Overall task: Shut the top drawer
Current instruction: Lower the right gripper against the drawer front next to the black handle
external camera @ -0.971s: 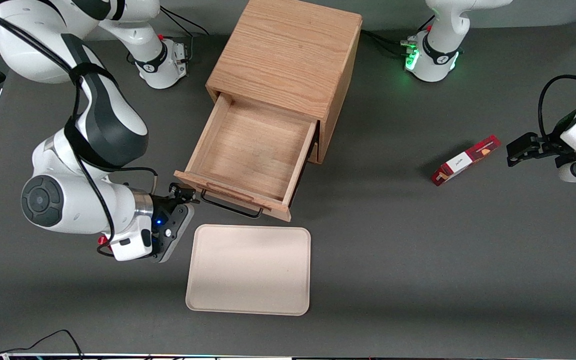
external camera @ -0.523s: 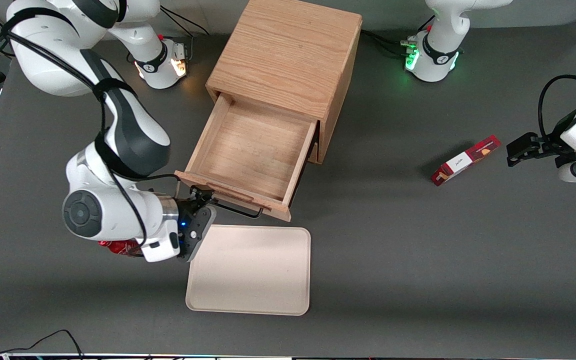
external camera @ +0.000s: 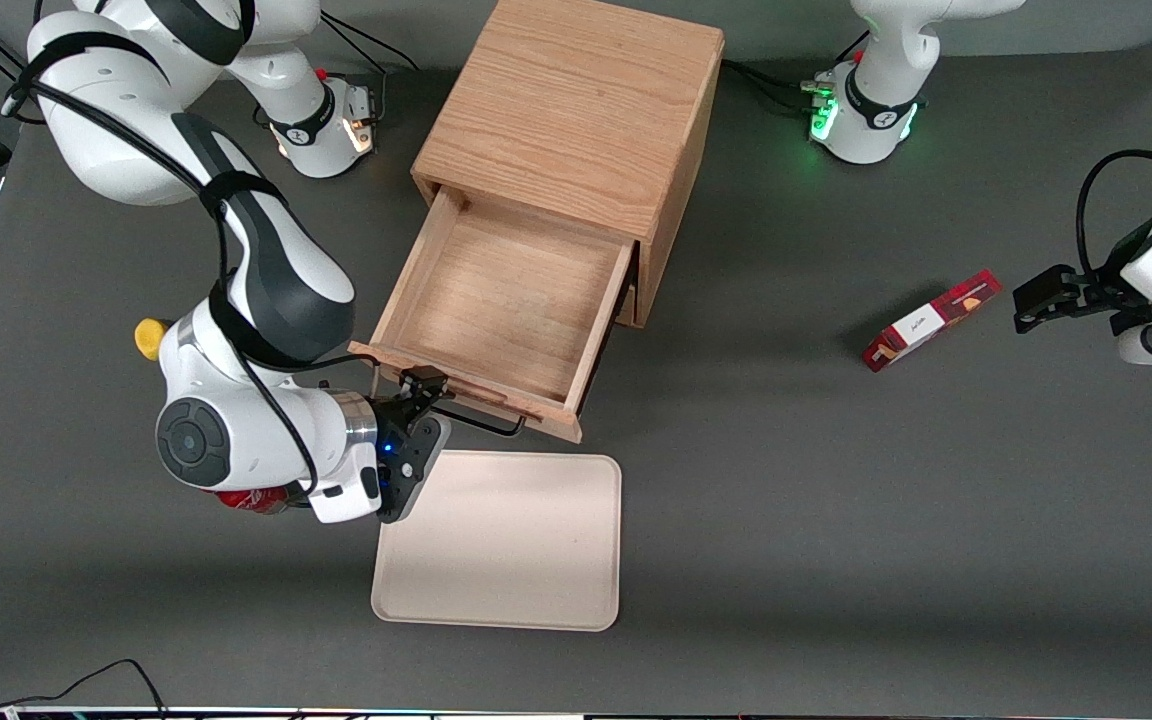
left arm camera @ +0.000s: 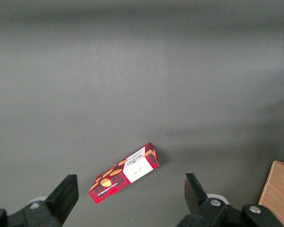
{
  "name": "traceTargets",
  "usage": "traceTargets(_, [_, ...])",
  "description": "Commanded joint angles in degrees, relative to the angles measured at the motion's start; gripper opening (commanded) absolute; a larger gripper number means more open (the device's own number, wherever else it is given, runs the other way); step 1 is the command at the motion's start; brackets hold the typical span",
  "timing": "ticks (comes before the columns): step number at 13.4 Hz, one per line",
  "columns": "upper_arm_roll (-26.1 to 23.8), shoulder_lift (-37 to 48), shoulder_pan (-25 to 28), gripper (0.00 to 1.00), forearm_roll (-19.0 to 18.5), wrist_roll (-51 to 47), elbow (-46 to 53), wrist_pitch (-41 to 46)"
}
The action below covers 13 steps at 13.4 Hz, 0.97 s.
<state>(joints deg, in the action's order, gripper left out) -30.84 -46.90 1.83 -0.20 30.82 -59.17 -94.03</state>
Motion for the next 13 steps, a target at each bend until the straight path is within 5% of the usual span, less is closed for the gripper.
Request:
traceTargets(1, [-0.1, -1.9, 1.1, 1.0, 0.4, -1.6, 1.5, -0.1])
traceTargets(13, [0.2, -1.9, 1.3, 1.0, 0.0, -1.5, 1.2, -0.1])
